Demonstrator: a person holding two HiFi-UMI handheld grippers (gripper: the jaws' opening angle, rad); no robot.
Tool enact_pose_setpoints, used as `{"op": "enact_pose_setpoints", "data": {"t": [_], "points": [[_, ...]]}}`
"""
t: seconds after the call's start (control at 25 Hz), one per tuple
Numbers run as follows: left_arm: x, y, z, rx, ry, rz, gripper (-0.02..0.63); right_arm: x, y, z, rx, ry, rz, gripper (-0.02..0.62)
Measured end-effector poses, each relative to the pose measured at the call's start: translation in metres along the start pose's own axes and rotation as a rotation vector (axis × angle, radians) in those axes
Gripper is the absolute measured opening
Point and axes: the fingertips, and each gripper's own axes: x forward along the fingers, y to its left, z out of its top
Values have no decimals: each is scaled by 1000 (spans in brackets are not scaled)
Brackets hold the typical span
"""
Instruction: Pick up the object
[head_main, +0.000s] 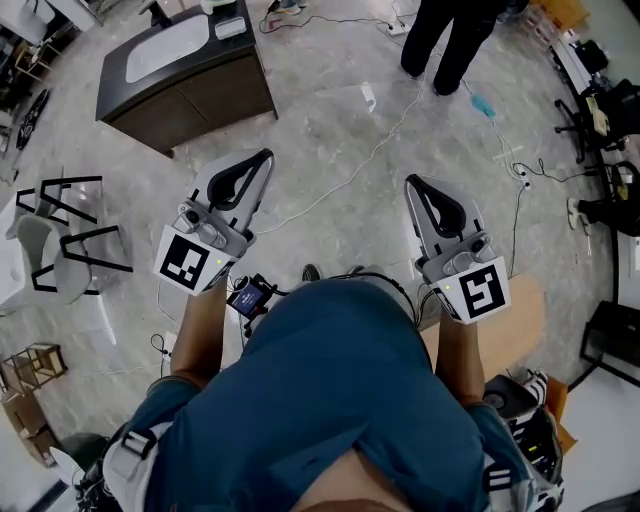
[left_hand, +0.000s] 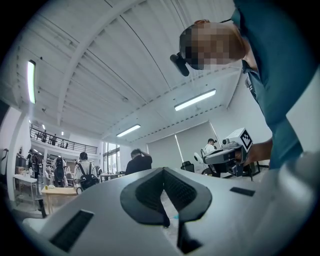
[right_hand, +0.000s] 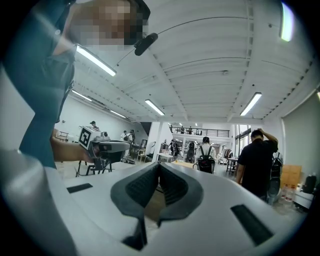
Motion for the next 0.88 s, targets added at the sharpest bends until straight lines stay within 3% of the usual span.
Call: {"op": "enact_pose_setpoints", "data": {"t": [0.56,0.88], "points": [[102,54,-32,32,50,88,4,58,-114,-38,43,-32,77,14],[160,63,-45,44,67,130,5,67,-177,-56,41,-45,121,14]]}}
